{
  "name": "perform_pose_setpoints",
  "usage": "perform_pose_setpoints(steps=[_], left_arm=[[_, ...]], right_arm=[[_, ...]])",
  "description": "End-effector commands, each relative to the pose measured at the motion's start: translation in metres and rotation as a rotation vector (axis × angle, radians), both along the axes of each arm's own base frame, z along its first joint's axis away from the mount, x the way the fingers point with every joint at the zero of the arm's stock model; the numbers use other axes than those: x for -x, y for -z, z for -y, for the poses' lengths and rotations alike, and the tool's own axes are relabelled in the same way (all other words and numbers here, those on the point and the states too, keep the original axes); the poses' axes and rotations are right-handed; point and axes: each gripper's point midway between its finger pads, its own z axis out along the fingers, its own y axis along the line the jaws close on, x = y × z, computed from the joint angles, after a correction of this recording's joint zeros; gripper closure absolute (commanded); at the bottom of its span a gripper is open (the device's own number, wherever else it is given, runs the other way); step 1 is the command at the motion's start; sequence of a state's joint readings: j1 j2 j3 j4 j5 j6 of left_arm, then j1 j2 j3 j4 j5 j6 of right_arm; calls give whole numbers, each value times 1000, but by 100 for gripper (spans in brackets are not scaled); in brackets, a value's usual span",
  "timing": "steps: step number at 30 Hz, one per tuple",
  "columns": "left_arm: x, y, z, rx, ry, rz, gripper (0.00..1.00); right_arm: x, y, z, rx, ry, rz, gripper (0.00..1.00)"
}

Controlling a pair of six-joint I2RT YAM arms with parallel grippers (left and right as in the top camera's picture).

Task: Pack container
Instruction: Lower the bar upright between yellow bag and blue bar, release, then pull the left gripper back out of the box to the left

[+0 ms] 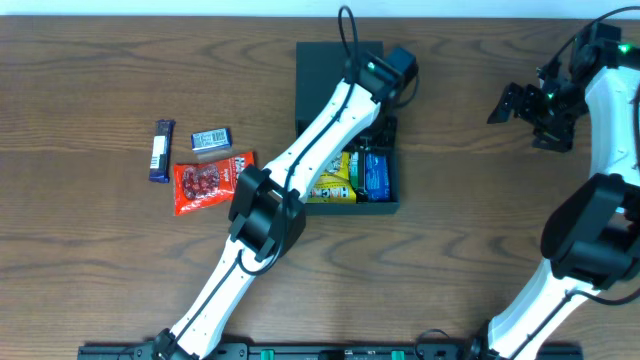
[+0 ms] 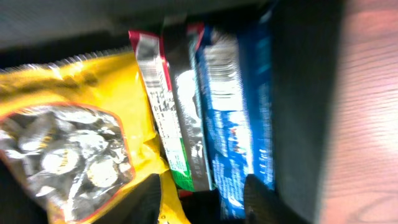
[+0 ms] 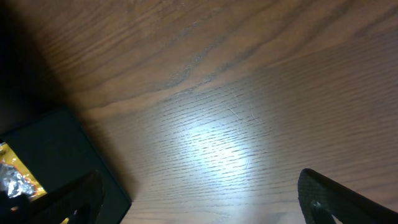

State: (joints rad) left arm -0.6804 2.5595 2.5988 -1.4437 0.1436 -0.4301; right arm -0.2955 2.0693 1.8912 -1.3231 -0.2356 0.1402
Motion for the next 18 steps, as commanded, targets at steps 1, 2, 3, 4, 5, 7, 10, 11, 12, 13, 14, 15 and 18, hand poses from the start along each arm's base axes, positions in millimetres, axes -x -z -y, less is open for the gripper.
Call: perform_pose_setpoints(steps=[1,2,3,4,5,7,10,11,12,13,14,15,18], left_arm=[[-11,-53,-2,59,26,118,62],[-15,-67,-6,52,19,164,62],[-21,-81,-13,38,8,214,62],[-25,-92,-20,27,-4,254,58],[-31,-105,-30,19,-23,293,54],[-41,-126,-53,20,-50,340,54],[-56,-152,-95,25,-122,379,54],[-60,-159,-111,23,-156,388,54],[-65,-166,-130,19,-196,397,54],[-69,-171,-148,14,-233,402,54],[-72,-174,-165,9,-274,402,54],[-74,-177,-182,4,-325,399,53],[-81,-175,-236,-16,-482,368,49]], right_arm=[[-3,-4,3,5,-10,16,0],[-3,-4,3,5,-10,16,1],[-3,-4,3,5,-10,16,1],[-3,-4,3,5,-10,16,1],[-3,-4,3,4,-10,16,1],[-4,-4,1,-2,-11,19,1],[-4,-4,0,-10,-11,21,1],[-4,-4,0,-10,-11,21,1],[-4,-4,0,-10,-11,20,1],[-4,-4,0,-10,-11,20,1],[-3,-4,0,-11,-11,18,1],[-3,-4,0,-11,-11,17,1],[-2,-4,0,-12,-11,14,1]])
